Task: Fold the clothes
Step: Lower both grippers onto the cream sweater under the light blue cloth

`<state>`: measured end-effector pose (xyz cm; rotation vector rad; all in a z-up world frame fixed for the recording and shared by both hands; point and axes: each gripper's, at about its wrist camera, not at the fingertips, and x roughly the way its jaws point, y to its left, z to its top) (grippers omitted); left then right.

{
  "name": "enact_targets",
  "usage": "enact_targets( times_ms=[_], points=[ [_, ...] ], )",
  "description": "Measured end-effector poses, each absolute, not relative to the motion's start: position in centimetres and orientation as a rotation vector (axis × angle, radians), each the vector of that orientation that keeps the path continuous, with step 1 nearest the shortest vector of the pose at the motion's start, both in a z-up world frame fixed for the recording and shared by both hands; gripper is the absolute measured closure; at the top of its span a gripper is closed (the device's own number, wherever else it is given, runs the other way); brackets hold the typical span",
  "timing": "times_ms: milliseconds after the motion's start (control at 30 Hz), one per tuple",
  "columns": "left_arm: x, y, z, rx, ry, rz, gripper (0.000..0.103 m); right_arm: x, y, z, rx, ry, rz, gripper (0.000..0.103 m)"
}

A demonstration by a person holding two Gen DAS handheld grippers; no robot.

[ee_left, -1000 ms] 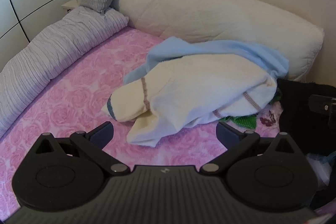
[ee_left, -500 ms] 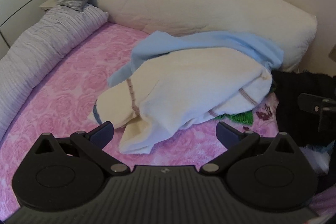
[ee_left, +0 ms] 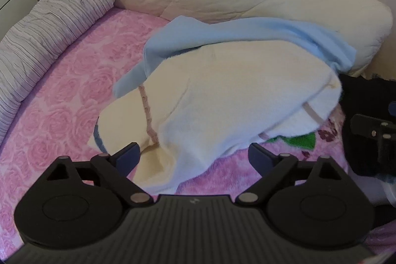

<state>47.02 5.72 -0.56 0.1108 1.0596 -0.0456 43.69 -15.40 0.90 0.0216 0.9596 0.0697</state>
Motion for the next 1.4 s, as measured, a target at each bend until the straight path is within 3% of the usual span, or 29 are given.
enact_targets(
  times_ms=[133,200,267,433,567,633,700,867,933,1000,1067,1167,1267,1400],
  points=[
    [49.7,5.5,-2.8,0.098,1.082,-0.047,0.035,46.2,-16.2,-1.4,0.008,0.960,0.096,0.008],
    [51.0,5.4,-4.0,0.092,1.090,-0.051,0.051,47.5,-16.8,-2.7,0.005,0.959,0.106,0.012],
    [52.3,5.3,-5.2,0.087,1.094,-0.052,0.053,48.6,-17.3,-3.8,0.009,0.965,0.111,0.018],
    [55.0,4.9,-7.3,0.097,1.096,-0.057,0.047,51.5,-19.2,-6.7,0.040,0.958,0.092,0.019],
    [57.0,5.1,-8.7,0.102,1.098,-0.063,0.035,53.5,-21.4,-8.9,0.104,0.980,0.056,0.019],
    [57.7,5.4,-9.4,0.096,1.098,-0.063,0.030,54.3,-22.4,-10.1,0.140,0.991,0.041,0.017],
    [58.3,5.7,-10.2,0.085,1.098,-0.067,0.020,54.9,-23.4,-11.3,0.179,0.996,0.021,0.007],
    [59.3,6.7,-12.3,0.025,1.085,-0.121,0.018,55.4,-24.8,-13.7,0.270,1.010,0.033,0.007],
    [59.2,6.7,-12.3,0.045,1.066,-0.126,0.029,55.3,-25.2,-14.2,0.333,1.009,0.046,0.011],
    [59.0,6.7,-12.2,0.064,1.047,-0.131,0.060,54.8,-24.9,-13.9,0.340,0.992,0.054,0.025],
    [58.7,7.0,-11.9,0.064,1.030,-0.135,0.081,54.3,-24.4,-13.3,0.330,0.975,0.061,0.035],
    [58.0,7.7,-11.0,0.041,1.008,-0.140,0.098,53.7,-23.5,-12.3,0.299,0.956,0.064,0.058],
    [57.8,8.0,-11.0,0.017,0.999,-0.155,0.099,53.0,-23.6,-11.7,0.325,0.943,0.073,0.075],
    [58.3,8.0,-12.0,0.012,1.009,-0.162,0.092,53.0,-24.5,-13.0,0.360,0.977,0.080,0.076]
  ],
)
